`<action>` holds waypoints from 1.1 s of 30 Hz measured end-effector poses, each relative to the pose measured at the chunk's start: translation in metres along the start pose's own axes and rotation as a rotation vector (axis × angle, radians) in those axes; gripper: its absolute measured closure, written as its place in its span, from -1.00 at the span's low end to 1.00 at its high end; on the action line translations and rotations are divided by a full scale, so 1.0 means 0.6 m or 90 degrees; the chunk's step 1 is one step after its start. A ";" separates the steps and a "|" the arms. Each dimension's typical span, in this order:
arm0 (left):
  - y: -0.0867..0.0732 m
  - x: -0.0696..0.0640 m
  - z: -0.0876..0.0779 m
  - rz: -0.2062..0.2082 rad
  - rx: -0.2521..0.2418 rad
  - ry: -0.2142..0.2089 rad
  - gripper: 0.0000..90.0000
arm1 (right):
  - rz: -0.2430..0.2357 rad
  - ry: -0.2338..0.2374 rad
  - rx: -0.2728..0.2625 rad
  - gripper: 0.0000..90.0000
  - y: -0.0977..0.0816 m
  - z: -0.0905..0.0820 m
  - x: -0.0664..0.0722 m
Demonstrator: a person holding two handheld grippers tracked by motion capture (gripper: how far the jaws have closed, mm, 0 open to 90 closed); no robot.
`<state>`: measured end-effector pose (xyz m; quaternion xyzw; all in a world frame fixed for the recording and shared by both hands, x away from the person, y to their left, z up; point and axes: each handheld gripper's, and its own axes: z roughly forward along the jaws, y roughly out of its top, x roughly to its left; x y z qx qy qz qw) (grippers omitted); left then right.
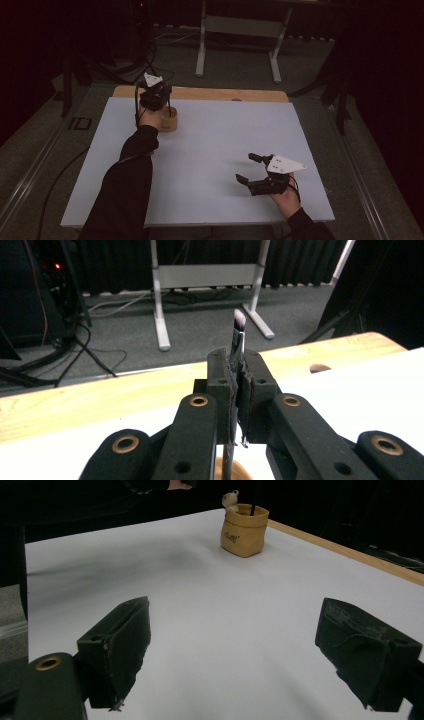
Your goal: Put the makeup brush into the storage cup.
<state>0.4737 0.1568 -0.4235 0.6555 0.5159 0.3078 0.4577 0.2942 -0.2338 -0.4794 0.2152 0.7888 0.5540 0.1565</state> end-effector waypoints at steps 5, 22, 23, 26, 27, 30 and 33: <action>-0.009 0.001 0.008 -0.004 0.023 -0.002 0.89 | 0.002 0.004 0.001 -0.67 0.000 0.001 0.000; 0.020 0.007 0.000 -0.053 0.088 0.017 -0.80 | -0.003 0.000 -0.003 -0.67 0.003 -0.002 0.001; 0.022 0.010 -0.002 -0.054 0.097 -0.008 -0.89 | -0.002 0.000 -0.003 -0.67 0.003 -0.002 0.001; 0.027 0.010 -0.010 -0.048 0.096 -0.029 -1.00 | -0.001 0.000 -0.002 -0.68 0.003 -0.001 0.001; 0.029 0.010 -0.014 -0.042 0.094 -0.034 -1.00 | 0.001 0.000 -0.002 -0.67 0.003 -0.001 0.001; 0.032 0.007 -0.020 -0.035 0.108 -0.038 -1.00 | 0.001 -0.002 -0.001 -0.68 0.003 0.000 0.001; 0.035 0.005 -0.030 -0.028 0.102 -0.038 -1.00 | 0.003 -0.001 0.000 -0.68 0.003 -0.001 0.000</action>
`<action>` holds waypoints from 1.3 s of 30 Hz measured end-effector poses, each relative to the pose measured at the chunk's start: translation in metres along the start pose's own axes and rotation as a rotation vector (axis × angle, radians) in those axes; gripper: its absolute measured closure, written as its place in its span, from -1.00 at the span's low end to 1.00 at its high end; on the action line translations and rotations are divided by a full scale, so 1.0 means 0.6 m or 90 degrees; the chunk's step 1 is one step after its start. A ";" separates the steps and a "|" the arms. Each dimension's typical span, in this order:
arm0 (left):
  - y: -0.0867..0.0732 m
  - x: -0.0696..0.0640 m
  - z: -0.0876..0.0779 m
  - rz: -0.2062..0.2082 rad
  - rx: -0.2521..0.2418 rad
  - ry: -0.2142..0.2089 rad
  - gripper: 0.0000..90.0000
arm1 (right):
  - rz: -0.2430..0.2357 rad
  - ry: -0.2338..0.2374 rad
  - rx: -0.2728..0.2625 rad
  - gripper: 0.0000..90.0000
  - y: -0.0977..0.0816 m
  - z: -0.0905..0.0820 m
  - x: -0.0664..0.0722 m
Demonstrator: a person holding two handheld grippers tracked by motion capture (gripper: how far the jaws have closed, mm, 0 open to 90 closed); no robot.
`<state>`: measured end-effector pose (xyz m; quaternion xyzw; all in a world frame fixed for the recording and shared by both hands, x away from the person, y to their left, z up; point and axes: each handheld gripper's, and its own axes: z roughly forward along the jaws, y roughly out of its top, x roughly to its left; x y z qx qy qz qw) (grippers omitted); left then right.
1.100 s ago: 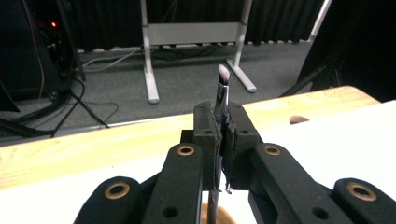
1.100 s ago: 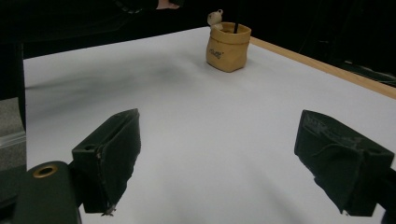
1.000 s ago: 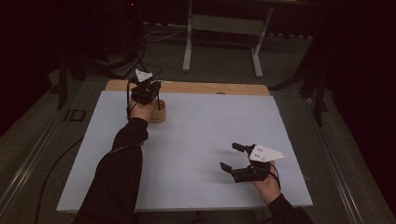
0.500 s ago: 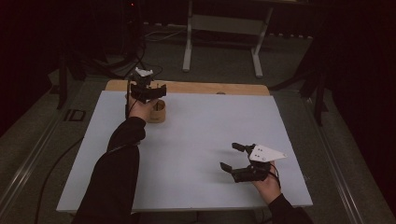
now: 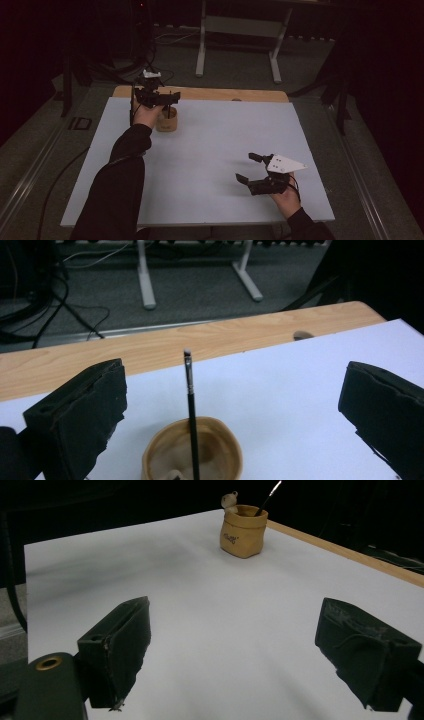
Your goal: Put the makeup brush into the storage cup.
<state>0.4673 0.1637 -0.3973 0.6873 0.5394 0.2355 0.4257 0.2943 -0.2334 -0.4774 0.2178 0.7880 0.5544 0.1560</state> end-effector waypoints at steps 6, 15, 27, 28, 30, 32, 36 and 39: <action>0.002 -0.003 -0.022 0.023 -0.022 -0.027 -1.00 | 0.001 0.000 0.004 -0.68 0.000 0.000 0.000; -0.002 -0.012 -0.061 0.057 -0.060 -0.059 -1.00 | 0.002 0.002 0.006 -0.67 0.001 0.001 0.000; -0.021 -0.008 -0.108 0.066 -0.088 -0.118 -1.00 | 0.005 0.003 0.010 -0.67 0.001 0.003 0.002; -0.024 -0.010 -0.111 0.069 -0.088 -0.123 -1.00 | 0.003 0.001 0.012 -0.67 0.001 0.003 0.002; -0.028 -0.012 -0.118 0.075 -0.087 -0.139 -1.00 | 0.006 0.003 0.011 -0.67 0.001 0.002 0.002; -0.034 -0.015 -0.125 0.076 -0.095 -0.155 -1.00 | 0.003 0.002 0.014 -0.67 0.001 0.002 0.002; -0.049 -0.021 -0.140 0.087 -0.105 -0.180 -1.00 | 0.007 0.001 0.012 -0.67 0.001 0.001 0.002; -0.063 -0.026 -0.153 0.100 -0.112 -0.200 -1.00 | 0.006 -0.001 0.012 -0.67 0.001 0.000 0.003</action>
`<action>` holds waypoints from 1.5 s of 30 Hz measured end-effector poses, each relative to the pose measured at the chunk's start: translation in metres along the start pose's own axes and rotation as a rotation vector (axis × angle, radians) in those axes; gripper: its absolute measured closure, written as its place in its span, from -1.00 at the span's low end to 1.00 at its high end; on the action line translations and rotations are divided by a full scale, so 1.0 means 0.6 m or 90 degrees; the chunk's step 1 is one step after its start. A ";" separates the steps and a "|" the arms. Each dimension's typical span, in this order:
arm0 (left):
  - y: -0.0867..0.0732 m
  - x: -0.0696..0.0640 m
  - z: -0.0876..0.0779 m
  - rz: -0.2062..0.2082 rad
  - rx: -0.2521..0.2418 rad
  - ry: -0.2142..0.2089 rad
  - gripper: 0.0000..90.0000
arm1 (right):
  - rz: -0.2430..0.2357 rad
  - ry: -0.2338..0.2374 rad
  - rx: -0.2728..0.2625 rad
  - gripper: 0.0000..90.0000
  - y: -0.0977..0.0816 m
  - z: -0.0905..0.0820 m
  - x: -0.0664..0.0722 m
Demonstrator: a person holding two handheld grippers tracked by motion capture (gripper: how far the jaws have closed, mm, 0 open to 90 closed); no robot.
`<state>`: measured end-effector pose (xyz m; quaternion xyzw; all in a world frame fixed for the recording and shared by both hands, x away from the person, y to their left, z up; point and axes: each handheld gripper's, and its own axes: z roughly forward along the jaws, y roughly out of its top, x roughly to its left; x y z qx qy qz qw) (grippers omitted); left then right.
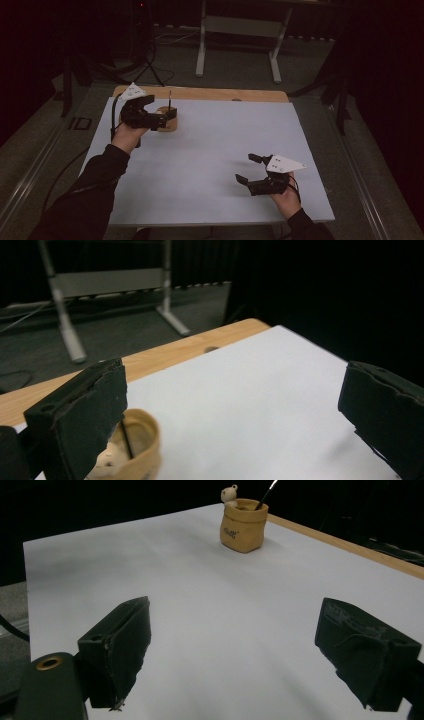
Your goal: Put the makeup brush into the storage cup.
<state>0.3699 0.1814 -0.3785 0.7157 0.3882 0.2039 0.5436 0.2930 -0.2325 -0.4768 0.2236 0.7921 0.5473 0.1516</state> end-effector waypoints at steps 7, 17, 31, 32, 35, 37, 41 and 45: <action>-0.020 -0.021 -0.026 0.042 -0.040 -0.036 -1.00 | 0.005 -0.002 -0.003 -0.67 0.002 -0.005 0.000; -0.057 -0.043 -0.050 0.049 -0.040 -0.101 -1.00 | 0.006 -0.009 -0.002 -0.67 0.003 -0.014 0.002; -0.100 -0.065 -0.089 0.060 -0.052 -0.141 -1.00 | 0.011 -0.010 -0.004 -0.67 0.003 -0.030 0.002; -0.105 -0.066 -0.092 0.062 -0.049 -0.142 -1.00 | 0.009 -0.013 -0.004 -0.67 0.003 -0.030 0.003; -0.118 -0.071 -0.095 0.075 -0.035 -0.143 -1.00 | 0.004 -0.014 -0.004 -0.67 0.003 -0.032 0.005; -0.127 -0.073 -0.098 0.083 -0.034 -0.146 -1.00 | 0.006 -0.014 -0.001 -0.67 0.001 -0.034 0.004; -0.145 -0.076 -0.100 0.083 -0.019 -0.165 -1.00 | 0.010 -0.017 0.000 -0.67 -0.001 -0.041 0.002; -0.164 -0.075 -0.101 0.071 -0.013 -0.174 -1.00 | 0.013 -0.015 0.002 -0.67 -0.004 -0.045 0.001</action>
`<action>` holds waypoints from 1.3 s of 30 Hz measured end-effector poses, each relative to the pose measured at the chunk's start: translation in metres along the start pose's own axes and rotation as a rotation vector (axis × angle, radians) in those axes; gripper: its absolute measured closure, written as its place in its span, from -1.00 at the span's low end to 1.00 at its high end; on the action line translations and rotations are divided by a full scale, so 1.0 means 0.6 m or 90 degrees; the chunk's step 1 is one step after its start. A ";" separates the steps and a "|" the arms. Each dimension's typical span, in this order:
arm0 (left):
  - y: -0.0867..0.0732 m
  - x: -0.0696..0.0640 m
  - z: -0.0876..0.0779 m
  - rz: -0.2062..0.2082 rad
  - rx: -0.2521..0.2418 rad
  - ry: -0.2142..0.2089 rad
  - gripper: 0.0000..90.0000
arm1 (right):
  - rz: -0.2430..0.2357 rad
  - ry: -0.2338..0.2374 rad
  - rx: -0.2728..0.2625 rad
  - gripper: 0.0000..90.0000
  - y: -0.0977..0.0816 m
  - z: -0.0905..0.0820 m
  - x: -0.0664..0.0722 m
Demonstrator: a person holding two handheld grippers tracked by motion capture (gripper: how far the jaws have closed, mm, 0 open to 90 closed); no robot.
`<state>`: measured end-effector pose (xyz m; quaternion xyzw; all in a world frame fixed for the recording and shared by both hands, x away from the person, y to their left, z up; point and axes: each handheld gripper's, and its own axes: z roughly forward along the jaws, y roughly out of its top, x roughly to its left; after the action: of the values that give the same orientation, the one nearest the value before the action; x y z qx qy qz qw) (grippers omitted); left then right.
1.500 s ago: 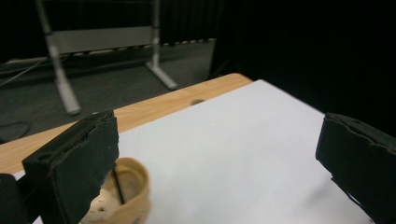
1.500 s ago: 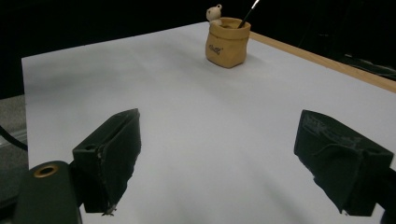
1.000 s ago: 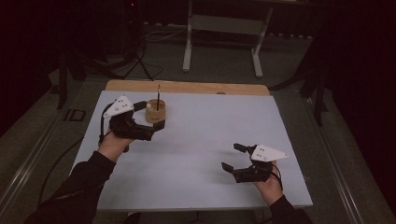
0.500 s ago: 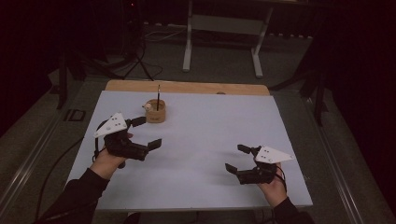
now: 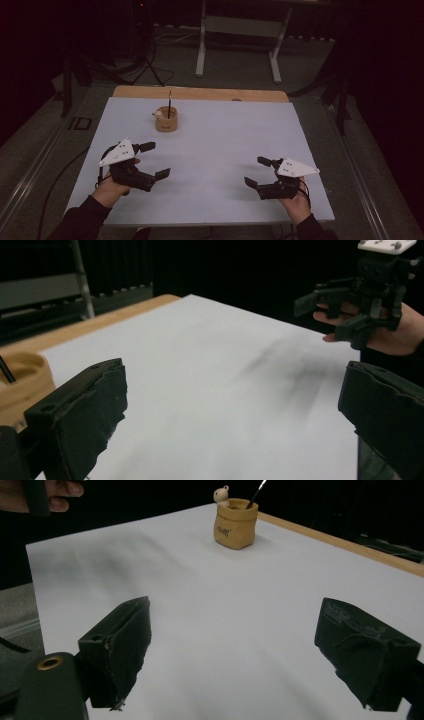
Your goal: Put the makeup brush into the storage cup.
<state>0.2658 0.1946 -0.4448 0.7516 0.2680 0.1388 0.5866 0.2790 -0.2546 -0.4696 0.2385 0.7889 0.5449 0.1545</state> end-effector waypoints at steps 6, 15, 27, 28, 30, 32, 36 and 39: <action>-0.030 -0.002 -0.002 0.008 0.008 -0.002 -1.00 | -0.004 0.001 0.008 -0.67 -0.005 -0.006 0.002; -0.070 -0.007 -0.006 0.018 0.049 0.003 -1.00 | -0.001 0.006 0.034 -0.67 -0.018 -0.012 -0.002; -0.105 -0.001 -0.026 0.007 0.044 0.002 -1.00 | 0.011 0.039 0.027 -0.67 -0.030 -0.011 -0.014; -0.107 0.001 -0.029 0.003 0.035 -0.001 -1.00 | 0.011 0.040 0.025 -0.67 -0.030 -0.012 -0.014; -0.111 0.002 -0.034 -0.001 0.029 0.001 -1.00 | 0.008 0.045 0.023 -0.67 -0.030 -0.013 -0.013; -0.114 0.003 -0.038 -0.007 0.022 -0.004 -1.00 | 0.007 0.049 0.024 -0.67 -0.032 -0.014 -0.013; -0.122 0.000 -0.041 -0.004 0.028 -0.002 -1.00 | 0.013 0.047 0.024 -0.67 -0.037 -0.019 -0.015; -0.125 -0.002 -0.045 0.000 0.018 -0.001 -1.00 | 0.021 0.045 0.018 -0.67 -0.038 -0.026 -0.019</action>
<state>0.2327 0.2282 -0.5092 0.7598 0.2696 0.1344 0.5762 0.2759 -0.2797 -0.4857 0.2344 0.7975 0.5441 0.1138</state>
